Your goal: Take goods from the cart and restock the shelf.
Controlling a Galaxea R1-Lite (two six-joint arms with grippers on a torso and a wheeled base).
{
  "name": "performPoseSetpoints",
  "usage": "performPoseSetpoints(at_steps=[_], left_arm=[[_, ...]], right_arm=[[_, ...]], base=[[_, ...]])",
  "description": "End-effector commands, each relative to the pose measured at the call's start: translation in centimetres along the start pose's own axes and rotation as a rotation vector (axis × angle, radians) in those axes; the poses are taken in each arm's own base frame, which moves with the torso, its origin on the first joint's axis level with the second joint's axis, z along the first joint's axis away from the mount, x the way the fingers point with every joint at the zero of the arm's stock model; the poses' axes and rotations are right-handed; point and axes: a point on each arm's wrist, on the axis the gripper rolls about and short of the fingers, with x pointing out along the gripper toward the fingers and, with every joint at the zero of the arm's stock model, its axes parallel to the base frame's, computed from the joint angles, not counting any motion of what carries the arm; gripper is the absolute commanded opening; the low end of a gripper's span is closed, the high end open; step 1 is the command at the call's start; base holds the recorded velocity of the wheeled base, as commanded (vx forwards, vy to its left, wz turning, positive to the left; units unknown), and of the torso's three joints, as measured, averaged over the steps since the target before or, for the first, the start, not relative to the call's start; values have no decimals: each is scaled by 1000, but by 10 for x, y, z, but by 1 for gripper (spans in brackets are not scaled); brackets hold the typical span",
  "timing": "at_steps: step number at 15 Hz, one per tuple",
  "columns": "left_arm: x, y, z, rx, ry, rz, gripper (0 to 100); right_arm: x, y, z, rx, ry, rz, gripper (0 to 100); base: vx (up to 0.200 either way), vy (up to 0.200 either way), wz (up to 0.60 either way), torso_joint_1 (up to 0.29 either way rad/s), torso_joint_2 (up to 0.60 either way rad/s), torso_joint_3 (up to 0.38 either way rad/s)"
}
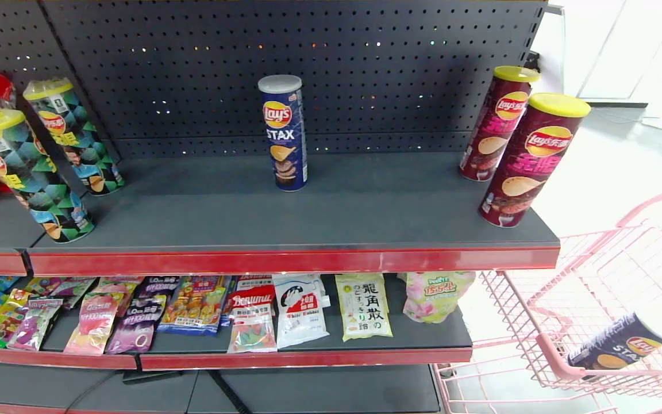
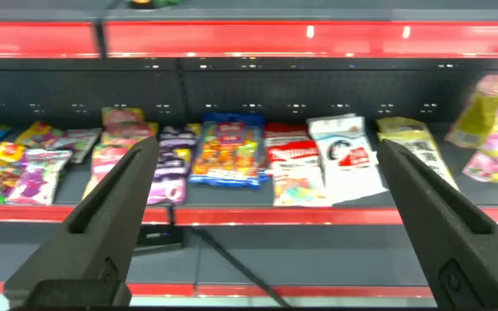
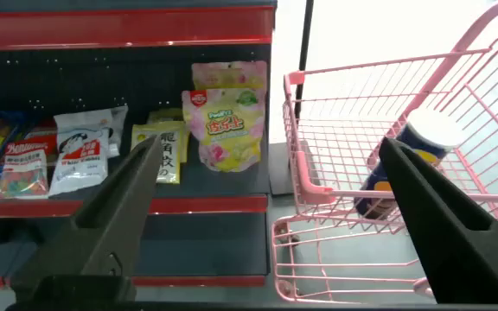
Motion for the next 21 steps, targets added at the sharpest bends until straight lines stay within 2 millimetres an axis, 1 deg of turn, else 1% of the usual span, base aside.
performPoseSetpoints(at_steps=[1,2,4,15,19,21], left_arm=[[0,0,0,0,1,1,100],[0,0,0,0,1,1,100],[0,0,0,0,1,1,100],[0,0,0,0,1,1,100],[0,0,0,-2,1,1,100],[0,0,0,0,1,1,100]], right_arm=[[0,0,0,0,1,0,100],[0,0,0,0,1,0,100],[0,0,0,0,2,0,100],[0,0,0,0,1,0,100],[0,0,0,0,2,0,100],[0,0,0,0,2,0,100]], base=[[0,-200,0,2,-2,2],[0,-200,0,2,2,2],[0,0,0,0,0,0],[0,0,-600,1,4,1],[0,0,0,0,0,0],[0,0,0,-83,210,132]])
